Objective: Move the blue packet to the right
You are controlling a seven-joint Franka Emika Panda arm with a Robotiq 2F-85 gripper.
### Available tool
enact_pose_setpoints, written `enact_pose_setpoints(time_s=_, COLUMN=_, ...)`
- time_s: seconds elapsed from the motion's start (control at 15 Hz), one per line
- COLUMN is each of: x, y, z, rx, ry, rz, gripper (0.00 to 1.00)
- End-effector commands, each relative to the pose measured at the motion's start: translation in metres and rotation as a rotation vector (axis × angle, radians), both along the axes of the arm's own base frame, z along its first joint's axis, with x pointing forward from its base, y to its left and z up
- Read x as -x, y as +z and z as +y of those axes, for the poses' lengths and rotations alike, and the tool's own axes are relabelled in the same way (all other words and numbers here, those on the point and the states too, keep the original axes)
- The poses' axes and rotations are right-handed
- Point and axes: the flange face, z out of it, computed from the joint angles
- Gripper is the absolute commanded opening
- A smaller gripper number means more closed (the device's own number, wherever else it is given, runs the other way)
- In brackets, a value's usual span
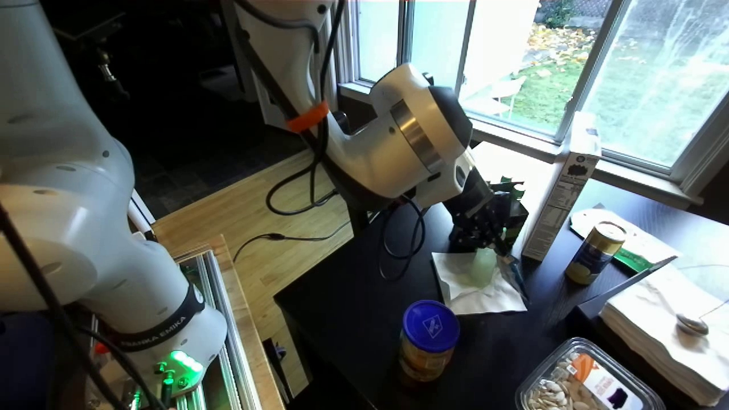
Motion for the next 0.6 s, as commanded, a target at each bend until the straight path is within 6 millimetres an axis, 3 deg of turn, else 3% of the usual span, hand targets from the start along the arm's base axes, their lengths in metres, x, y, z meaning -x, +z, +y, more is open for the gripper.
enact_pose_setpoints(time_s=0.0, x=-0.003, y=-0.037, z=0.000, rx=-0.038, ry=-0.011, rz=0.039, gripper=0.00)
enact_pose_setpoints(time_s=0.4, x=0.012, y=-0.086, z=0.007, rx=-0.068, ry=-0.014, rz=0.137, gripper=0.00)
enact_pose_setpoints(time_s=0.47, x=0.016, y=-0.093, z=0.009, rx=-0.076, ry=-0.011, rz=0.154, gripper=0.04)
enact_pose_setpoints(time_s=0.53, x=0.018, y=-0.098, z=0.010, rx=-0.081, ry=-0.009, rz=0.167, gripper=0.28)
